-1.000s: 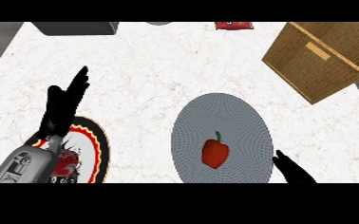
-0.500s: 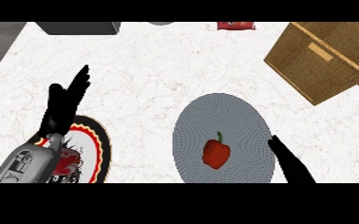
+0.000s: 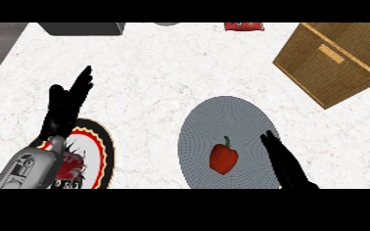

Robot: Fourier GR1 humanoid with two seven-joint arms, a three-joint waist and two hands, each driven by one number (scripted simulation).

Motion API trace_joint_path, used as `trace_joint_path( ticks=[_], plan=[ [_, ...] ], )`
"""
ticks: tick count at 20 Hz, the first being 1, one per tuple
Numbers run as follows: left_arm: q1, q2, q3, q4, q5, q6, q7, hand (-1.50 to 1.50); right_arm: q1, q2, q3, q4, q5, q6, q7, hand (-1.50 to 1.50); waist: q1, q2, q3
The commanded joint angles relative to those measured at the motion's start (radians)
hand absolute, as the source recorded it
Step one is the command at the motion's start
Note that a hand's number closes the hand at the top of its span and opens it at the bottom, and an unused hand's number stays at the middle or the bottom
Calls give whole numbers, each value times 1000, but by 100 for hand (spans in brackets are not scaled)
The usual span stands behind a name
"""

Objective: Pick the bell pepper from the placemat and place it in the basket

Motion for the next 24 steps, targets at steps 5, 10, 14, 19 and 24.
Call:
trace_joint_path(
  ticks=[5, 10, 14, 19, 24],
  plan=[
    [30, -25, 57, -95, -61, -41, 80, 0, 9, 31, -36, 123, 12, -37, -110, -150, 1, 0, 0],
    [45, -115, 34, -50, -121, -17, 27, 0, -79, 114, -44, 262, 46, -53, -130, -150, 4, 1, 0],
    [-27, -68, 144, 84, -92, -111, -28, 0, -98, 181, -2, 330, 79, -73, -141, -150, 1, 2, 0],
    [-31, -103, 148, 24, -139, -141, 24, 0, -93, 207, -11, 352, 107, -80, -153, -150, 0, 1, 0],
    [7, -123, 182, 45, -166, -149, -26, 0, -159, 224, -97, 437, 53, -49, -192, -150, 2, 1, 0]
  ],
)
